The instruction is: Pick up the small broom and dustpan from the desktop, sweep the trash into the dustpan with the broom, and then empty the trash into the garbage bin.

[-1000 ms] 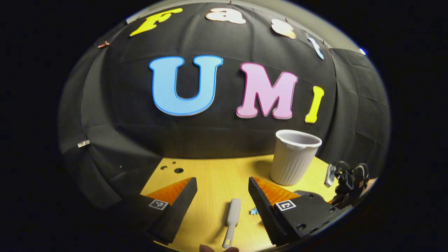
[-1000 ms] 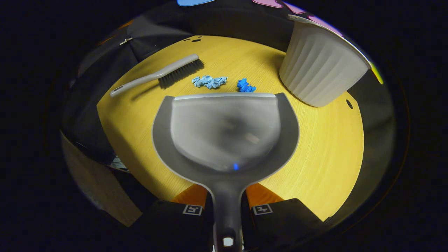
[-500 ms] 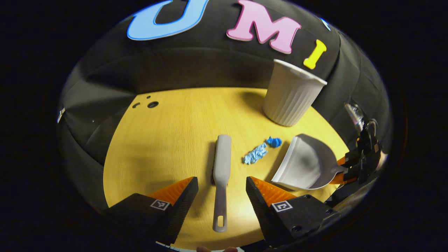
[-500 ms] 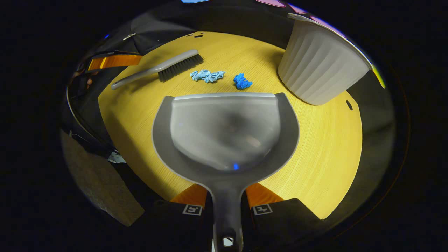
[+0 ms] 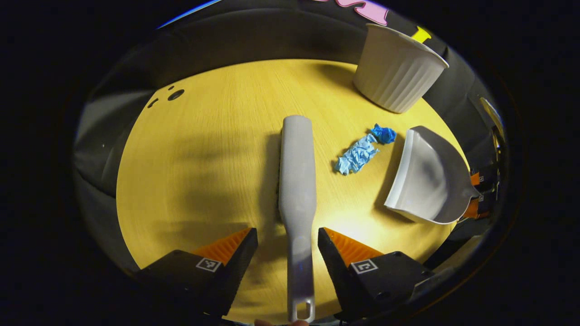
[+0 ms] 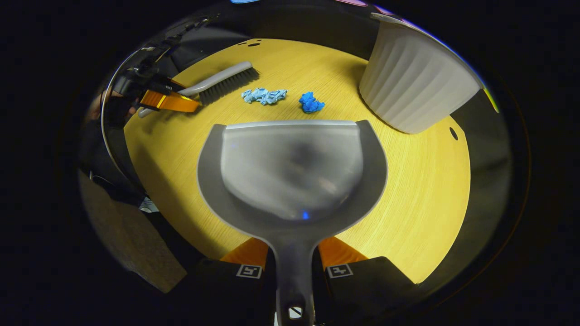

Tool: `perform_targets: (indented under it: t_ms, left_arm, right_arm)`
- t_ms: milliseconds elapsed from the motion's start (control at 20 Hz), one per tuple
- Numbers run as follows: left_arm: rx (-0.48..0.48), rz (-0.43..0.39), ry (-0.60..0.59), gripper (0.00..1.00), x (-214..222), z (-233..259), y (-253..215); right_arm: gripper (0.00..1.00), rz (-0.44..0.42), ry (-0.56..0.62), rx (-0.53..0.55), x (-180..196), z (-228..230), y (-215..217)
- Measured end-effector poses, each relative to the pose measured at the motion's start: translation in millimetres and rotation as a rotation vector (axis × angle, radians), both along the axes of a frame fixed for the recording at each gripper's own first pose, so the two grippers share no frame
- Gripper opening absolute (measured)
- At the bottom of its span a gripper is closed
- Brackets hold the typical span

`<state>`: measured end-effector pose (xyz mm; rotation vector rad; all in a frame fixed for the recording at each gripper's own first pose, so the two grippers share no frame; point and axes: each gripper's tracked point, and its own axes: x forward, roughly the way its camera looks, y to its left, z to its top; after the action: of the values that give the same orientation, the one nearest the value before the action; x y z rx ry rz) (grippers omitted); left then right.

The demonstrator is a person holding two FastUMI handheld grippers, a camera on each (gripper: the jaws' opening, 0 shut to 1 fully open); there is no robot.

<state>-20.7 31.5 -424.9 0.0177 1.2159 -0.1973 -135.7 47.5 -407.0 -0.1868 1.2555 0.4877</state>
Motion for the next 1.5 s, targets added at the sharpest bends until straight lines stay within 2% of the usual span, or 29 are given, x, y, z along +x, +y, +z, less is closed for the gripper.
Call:
perform_targets:
  t_ms: [50,100,400,450,500,550,650,750,950,1100,1400,1450,1500]
  left_arm:
    - [0.006,-0.005,0.014,0.88,0,-3,-1]
    - [0.021,-0.008,0.023,0.88,0,-4,0]
    - [0.079,-0.042,0.031,0.79,7,-11,3]
    - [0.083,-0.037,0.027,0.67,10,-8,4]
    - [0.085,-0.036,0.023,0.6,12,-10,5]
    - [0.087,-0.038,0.017,0.4,13,-15,5]
    - [0.08,-0.033,0.01,0.3,16,-10,4]
    - [0.051,-0.037,-0.005,0.29,20,-2,-3]
    - [0.066,-0.09,-0.065,0.28,40,13,-9]
    - [0.065,-0.124,-0.059,0.28,51,12,-19]
    - [0.059,-0.245,-0.057,0.28,72,3,-45]
    - [0.056,-0.272,-0.057,0.24,74,1,-50]
    - [0.054,-0.299,-0.058,0.27,77,1,-54]
  right_arm:
    - [0.37,0.0,0.0,0.003,0,0,1]
    - [0.37,0.0,-0.001,0.005,0,0,2]
    - [0.37,-0.001,0.006,0.008,-1,-2,1]
    - [0.37,-0.002,0.008,0.008,-2,-3,2]
    - [0.37,0.0,0.01,0.009,-3,-3,2]
    - [0.37,0.002,0.01,0.009,-3,-2,2]
    - [0.37,0.005,0.014,0.015,-2,-2,3]
    - [0.37,0.005,0.017,0.024,-2,-2,6]
    - [0.37,-0.011,0.034,0.036,2,3,11]
    - [0.37,0.012,0.045,-0.002,5,3,6]
    - [0.37,0.055,0.066,-0.027,9,-5,7]
    - [0.37,0.058,0.07,-0.027,8,-5,7]
    - [0.37,0.057,0.071,-0.023,10,-5,9]
